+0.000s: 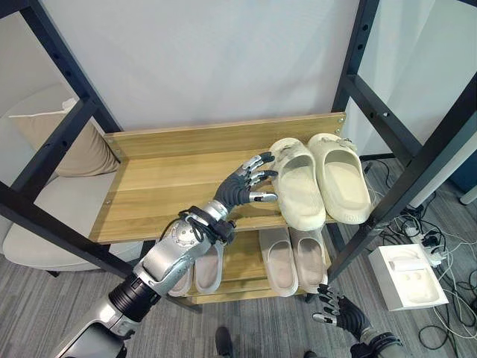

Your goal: Arrange the slippers neatly on the shoe rack.

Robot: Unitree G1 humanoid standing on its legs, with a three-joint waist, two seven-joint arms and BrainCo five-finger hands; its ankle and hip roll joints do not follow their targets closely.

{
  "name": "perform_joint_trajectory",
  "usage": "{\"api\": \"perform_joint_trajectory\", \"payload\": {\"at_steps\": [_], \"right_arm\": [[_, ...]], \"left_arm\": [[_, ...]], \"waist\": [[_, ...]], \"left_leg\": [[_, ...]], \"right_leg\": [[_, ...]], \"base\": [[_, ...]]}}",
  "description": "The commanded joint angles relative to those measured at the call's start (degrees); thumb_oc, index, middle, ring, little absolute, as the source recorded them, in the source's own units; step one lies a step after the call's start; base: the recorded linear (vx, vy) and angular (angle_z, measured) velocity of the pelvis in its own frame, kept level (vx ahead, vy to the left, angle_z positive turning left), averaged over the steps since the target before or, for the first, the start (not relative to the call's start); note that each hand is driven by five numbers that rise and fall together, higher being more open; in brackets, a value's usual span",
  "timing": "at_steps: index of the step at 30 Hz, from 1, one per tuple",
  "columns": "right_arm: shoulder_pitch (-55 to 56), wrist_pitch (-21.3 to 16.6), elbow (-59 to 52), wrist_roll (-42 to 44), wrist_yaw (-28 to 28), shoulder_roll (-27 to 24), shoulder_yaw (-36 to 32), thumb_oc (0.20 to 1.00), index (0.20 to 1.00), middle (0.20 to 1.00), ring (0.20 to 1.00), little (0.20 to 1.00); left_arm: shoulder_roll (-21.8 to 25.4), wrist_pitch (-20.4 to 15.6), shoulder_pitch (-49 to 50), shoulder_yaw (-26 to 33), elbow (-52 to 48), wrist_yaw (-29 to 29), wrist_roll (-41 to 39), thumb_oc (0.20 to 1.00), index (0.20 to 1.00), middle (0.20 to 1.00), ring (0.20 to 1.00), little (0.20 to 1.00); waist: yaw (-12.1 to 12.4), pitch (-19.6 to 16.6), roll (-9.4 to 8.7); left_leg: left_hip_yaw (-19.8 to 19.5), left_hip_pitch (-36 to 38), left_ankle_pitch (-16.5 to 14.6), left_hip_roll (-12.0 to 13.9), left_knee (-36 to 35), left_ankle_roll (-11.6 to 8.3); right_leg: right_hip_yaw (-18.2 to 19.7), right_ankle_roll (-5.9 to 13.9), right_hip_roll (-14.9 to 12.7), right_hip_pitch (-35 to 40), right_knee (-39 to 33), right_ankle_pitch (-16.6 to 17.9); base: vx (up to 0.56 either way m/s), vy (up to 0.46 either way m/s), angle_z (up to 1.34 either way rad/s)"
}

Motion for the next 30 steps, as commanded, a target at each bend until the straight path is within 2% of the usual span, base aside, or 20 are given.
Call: {"api": "perform_joint_trajectory", "payload": {"at_steps": [1, 3, 6, 8, 11, 14, 15, 17, 22, 25, 28, 29, 30], "right_arm": [[-2.3, -4.4, -1.4, -0.1, -1.1, 1.8, -0.8, 1.000, 1.000, 1.000, 1.000, 1.000], [-2.3, -4.5, -1.4, -0.4, -1.3, 1.9, -0.6, 1.000, 1.000, 1.000, 1.000, 1.000], [-2.7, -4.9, -1.5, -0.8, -1.8, 1.8, -0.1, 1.000, 1.000, 1.000, 1.000, 1.000], [-2.2, -5.0, -1.5, 0.3, -1.0, 1.0, -0.1, 1.000, 1.000, 1.000, 1.000, 1.000], [-1.7, -4.7, -0.6, 1.0, 0.7, 1.2, -0.2, 1.000, 1.000, 1.000, 1.000, 1.000], [-2.5, -4.5, -0.6, 1.3, 1.3, 1.5, 0.2, 1.000, 1.000, 1.000, 1.000, 1.000], [-3.1, -4.6, -0.9, 1.3, 1.6, 1.5, 0.6, 1.000, 1.000, 1.000, 1.000, 1.000], [-3.5, -4.6, -1.0, 1.2, 1.6, 1.4, 0.7, 1.000, 1.000, 1.000, 1.000, 1.000], [-4.4, -4.6, -1.0, 0.6, 1.8, 0.1, 0.5, 1.000, 1.000, 1.000, 1.000, 1.000], [-5.2, -4.5, -0.7, 0.8, 2.1, -0.5, 0.5, 1.000, 1.000, 1.000, 1.000, 1.000], [-5.2, -4.5, -0.7, 0.8, 2.1, -0.5, 0.6, 1.000, 1.000, 1.000, 1.000, 1.000], [-4.9, -4.3, -1.2, 1.2, 2.5, -1.3, 0.3, 1.000, 1.000, 1.000, 1.000, 1.000], [-4.9, -4.3, -1.3, 1.3, 2.6, -1.3, 0.3, 1.000, 1.000, 1.000, 1.000, 1.000]], "left_arm": [[-1.2, -6.3, -2.8, 8.3, 5.2, 4.7, 9.3, 1.000, 1.000, 1.000, 1.000, 1.000], [-1.3, -6.8, -1.2, 10.3, 5.1, 6.2, 9.5, 1.000, 1.000, 1.000, 1.000, 1.000], [-3.0, -10.0, 2.0, 15.1, 3.3, 9.6, 4.4, 1.000, 1.000, 1.000, 1.000, 1.000], [-3.9, -13.9, 4.6, 17.1, -5.7, 4.5, -9.2, 1.000, 1.000, 1.000, 1.000, 1.000], [-2.7, -12.9, 6.9, 13.5, -18.1, -5.4, -17.7, 1.000, 1.000, 1.000, 1.000, 1.000], [-1.3, -11.1, 7.0, 9.3, -21.8, -10.1, -20.9, 1.000, 1.000, 1.000, 1.000, 1.000], [-0.7, -9.4, 7.3, 6.2, -22.4, -12.7, -22.3, 1.000, 1.000, 1.000, 1.000, 1.000], [-0.5, -8.1, 7.8, 4.2, -21.8, -14.1, -23.1, 1.000, 1.000, 1.000, 1.000, 1.000], [4.6, -3.6, 13.6, -3.4, -14.4, -20.2, -18.7, 1.000, 1.000, 1.000, 1.000, 1.000], [7.9, -3.5, 18.9, -4.7, -7.1, -21.9, -9.4, 1.000, 1.000, 1.000, 1.000, 1.000], [7.9, -3.6, 19.1, -4.7, -7.1, -21.9, -9.3, 1.000, 1.000, 1.000, 1.000, 1.000], [10.0, -5.4, 22.7, -5.1, -0.8, -22.0, 5.2, 1.000, 1.000, 1.000, 1.000, 1.000], [9.5, -5.7, 23.2, -5.5, 1.9, -21.6, 9.1, 1.000, 1.000, 1.000, 1.000, 1.000]], "waist": [[0.7, 1.4, -0.79], [0.8, 1.3, -0.83], [1.5, 1.2, -1.08], [2.0, 1.1, -1.49], [2.4, 0.8, -1.74], [2.7, 0.6, -1.90], [2.8, 0.6, -1.98], [2.8, 0.6, -1.96], [2.8, 0.8, -1.56], [2.8, 0.9, -1.30], [2.8, 0.9, -1.32], [2.6, 0.9, -1.22], [2.6, 0.8, -1.24]], "left_leg": [[-1.3, 8.5, -11.5, 0.9, -0.1, -0.65], [-1.4, 8.5, -11.4, 0.9, -0.1, -0.68], [-1.6, 8.5, -11.3, 0.8, -0.1, -0.75], [-1.7, 8.5, -11.2, 0.9, -0.1, -0.84], [-1.8, 8.4, -11.4, 0.8, -0.1, -0.76], [-2.0, 8.3, -11.5, 0.8, -0.1, -0.71], [-2.0, 8.3, -11.5, 0.8, -0.1, -0.66], [-2.1, 8.3, -11.5, 0.8, -0.1, -0.64], [-2.1, 8.4, -11.4, 0.8, -0.1, -0.51], [-1.9, 8.5, -11.5, 0.8, -0.1, -0.45], [-1.9, 8.6, -11.5, 0.8, -0.1, -0.45], [-1.8, 8.7, -11.8, 0.8, -0.1, -0.32], [-1.7, 8.8, -11.9, 0.8, -0.1, -0.29]], "right_leg": [[-2.4, 0.53, 0.7, -5.9, -0.5, 3.2], [-2.5, 0.47, 0.7, -5.8, -0.5, 3.2], [-2.9, 0.41, 0.7, -5.5, -0.5, 3.2], [-3.2, 0.49, 0.7, -5.4, -0.5, 3.2], [-3.3, 0.68, 0.7, -5.4, -0.5, 3.3], [-3.4, 0.77, 0.8, -5.3, -0.5, 3.3], [-3.4, 0.80, 0.8, -5.2, -0.5, 3.2], [-3.4, 0.81, 0.8, -5.2, -0.5, 3.2], [-3.4, 0.79, 0.9, -5.3, -0.5, 3.2], [-3.0, 0.79, 1.0, -5.4, -0.5, 3.3], [-3.0, 0.79, 1.0, -5.4, -0.5, 3.3], [-2.5, 0.75, 1.1, -5.5, -0.5, 3.2], [-2.4, 0.76, 1.1, -5.5, -0.5, 3.2]], "base": [[0.00, 0.000, 0.00], [0.00, 0.000, 0.00], [0.00, 0.013, 0.07], [0.00, 0.019, 0.07], [0.00, 0.000, 0.00], [0.00, 0.003, 0.03], [0.00, 0.000, 0.00], [0.00, 0.000, 0.00], [0.00, 0.000, 0.00], [0.00, 0.000, 0.00], [0.00, 0.000, -0.01], [0.00, 0.000, 0.00], [0.02, 0.025, -0.03]]}}
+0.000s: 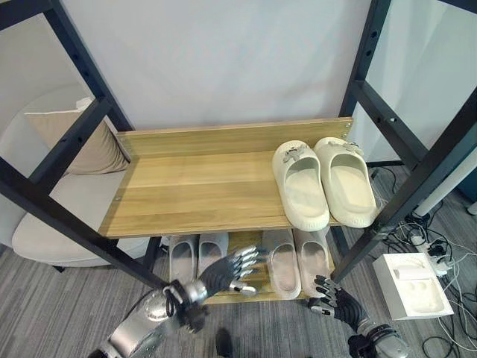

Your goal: Arrange the slippers neatly on the shoe rack.

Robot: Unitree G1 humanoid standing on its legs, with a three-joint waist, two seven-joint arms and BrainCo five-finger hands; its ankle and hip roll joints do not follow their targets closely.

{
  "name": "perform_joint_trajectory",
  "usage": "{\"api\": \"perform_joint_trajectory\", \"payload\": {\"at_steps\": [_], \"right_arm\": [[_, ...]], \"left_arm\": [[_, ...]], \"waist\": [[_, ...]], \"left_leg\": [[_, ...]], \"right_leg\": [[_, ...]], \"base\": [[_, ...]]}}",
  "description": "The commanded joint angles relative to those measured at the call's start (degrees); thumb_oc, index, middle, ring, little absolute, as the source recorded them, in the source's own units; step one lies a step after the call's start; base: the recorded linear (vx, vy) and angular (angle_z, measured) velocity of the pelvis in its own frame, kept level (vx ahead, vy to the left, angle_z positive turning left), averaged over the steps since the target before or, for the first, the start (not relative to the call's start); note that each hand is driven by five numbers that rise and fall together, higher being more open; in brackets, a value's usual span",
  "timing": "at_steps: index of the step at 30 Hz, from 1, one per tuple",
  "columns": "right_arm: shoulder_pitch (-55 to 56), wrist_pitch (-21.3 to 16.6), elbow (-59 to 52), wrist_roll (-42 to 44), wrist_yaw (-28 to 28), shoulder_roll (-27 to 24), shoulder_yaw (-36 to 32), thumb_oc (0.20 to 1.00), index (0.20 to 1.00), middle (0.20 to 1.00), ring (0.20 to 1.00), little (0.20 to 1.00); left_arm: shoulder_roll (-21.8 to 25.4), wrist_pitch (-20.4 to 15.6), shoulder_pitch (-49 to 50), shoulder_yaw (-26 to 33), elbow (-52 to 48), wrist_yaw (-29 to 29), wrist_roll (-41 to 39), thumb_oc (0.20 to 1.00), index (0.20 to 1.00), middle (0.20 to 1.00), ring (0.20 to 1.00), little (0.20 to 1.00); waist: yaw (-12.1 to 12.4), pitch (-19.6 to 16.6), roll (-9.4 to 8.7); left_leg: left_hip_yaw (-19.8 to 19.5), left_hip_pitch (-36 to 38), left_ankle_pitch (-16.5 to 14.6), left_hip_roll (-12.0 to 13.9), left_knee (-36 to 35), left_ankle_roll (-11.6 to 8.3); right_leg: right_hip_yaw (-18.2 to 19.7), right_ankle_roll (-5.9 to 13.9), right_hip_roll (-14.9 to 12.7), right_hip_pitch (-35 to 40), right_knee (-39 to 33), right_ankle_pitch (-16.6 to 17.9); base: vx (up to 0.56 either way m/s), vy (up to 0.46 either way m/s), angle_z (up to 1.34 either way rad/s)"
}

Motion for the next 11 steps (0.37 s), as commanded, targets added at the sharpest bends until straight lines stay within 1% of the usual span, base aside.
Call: {"api": "perform_joint_trajectory", "payload": {"at_steps": [1, 2, 4, 5, 6, 7, 9, 11], "right_arm": [[-2.4, -2.2, -2.9, 1.1, 0.6, -0.1, 0.3, 1.000, 1.000, 1.000, 1.000, 1.000], [-2.7, -2.1, -2.7, 1.0, -0.1, 0.5, 0.4, 1.000, 1.000, 1.000, 1.000, 1.000], [-3.1, -2.1, -2.5, 1.1, -1.2, 1.4, 0.5, 1.000, 1.000, 1.000, 1.000, 1.000], [-3.2, -2.1, -2.2, 1.8, -2.5, 2.8, 0.6, 1.000, 1.000, 1.000, 1.000, 1.000], [-3.4, -2.0, -1.4, 2.0, -4.0, 3.7, 0.5, 1.000, 1.000, 1.000, 1.000, 1.000], [-3.8, -2.1, -0.7, 2.4, -5.1, 4.5, 0.3, 1.000, 1.000, 1.000, 1.000, 1.000], [-3.9, -2.2, -0.3, 3.1, -5.9, 4.9, 0.1, 1.000, 1.000, 1.000, 1.000, 1.000], [-4.1, -2.3, 0.3, 3.1, -6.6, 5.1, 0.0, 1.000, 1.000, 1.000, 1.000, 1.000]], "left_arm": [[-2.2, -3.9, -3.1, 1.9, 5.9, 0.2, 17.5, 1.000, 1.000, 1.000, 1.000, 1.000], [-5.7, -3.8, -1.8, 2.6, 13.0, 2.6, 22.1, 1.000, 1.000, 1.000, 1.000, 1.000], [-11.0, -2.8, 0.2, 4.7, 20.8, 5.4, 19.9, 1.000, 1.000, 1.000, 1.000, 1.000], [-17.4, -1.5, 1.1, 8.7, 29.5, 10.0, 14.2, 1.000, 1.000, 1.000, 1.000, 1.000], [-20.8, -1.0, 1.0, 11.6, 35.0, 13.1, 9.2, 1.000, 1.000, 1.000, 1.000, 1.000], [-23.2, -0.8, 1.1, 14.1, 39.0, 15.7, 5.4, 1.000, 1.000, 1.000, 1.000, 1.000], [-24.9, -0.6, 0.9, 15.7, 42.6, 17.2, 3.5, 1.000, 1.000, 1.000, 1.000, 1.000], [-25.7, -0.7, 0.6, 16.5, 44.8, 18.1, 3.4, 1.000, 1.000, 1.000, 1.000, 1.000]], "waist": [[0.1, 1.2, -0.93], [0.1, 1.2, -0.92], [0.2, 1.2, -0.96], [0.4, 1.3, -1.26], [0.6, 1.4, -1.50], [0.9, 1.4, -1.69], [1.0, 1.5, -1.82], [1.1, 1.4, -1.89]], "left_leg": [[-1.1, 8.3, -11.8, 0.9, 0.1, -0.27], [-1.2, 8.3, -11.9, 0.9, 0.1, -0.19], [-1.3, 8.3, -11.8, 0.8, 0.1, -0.10], [-1.5, 8.1, -11.6, 0.9, 0.1, -0.02], [-1.7, 8.0, -11.4, 0.9, 0.1, 0.04], [-1.8, 7.9, -11.2, 0.8, 0.1, 0.10], [-1.9, 7.9, -11.1, 0.8, 0.1, 0.11], [-1.9, 7.9, -11.1, 0.8, 0.1, 0.12]], "right_leg": [[-1.8, 0.65, 1.0, -6.4, -0.1, 3.4], [-1.9, 0.54, 1.1, -6.4, -0.1, 3.3], [-1.9, 0.36, 1.1, -6.4, -0.1, 3.3], [-2.2, 0.06, 1.1, -6.3, -0.1, 3.3], [-2.3, -0.12, 1.1, -6.3, -0.1, 3.3], [-2.4, -0.25, 1.2, -6.3, -0.1, 3.3], [-2.5, -0.33, 1.2, -6.3, -0.1, 3.3], [-2.5, -0.37, 1.2, -6.2, -0.1, 3.3]], "base": [[0.01, 0.011, -0.07], [0.00, 0.007, -0.05], [0.00, 0.000, 0.00], [0.00, 0.000, 0.00], [-0.04, -0.035, 0.06], [-0.03, -0.025, 0.15], [-0.01, -0.013, 0.23], [0.00, -0.005, 0.13]]}}
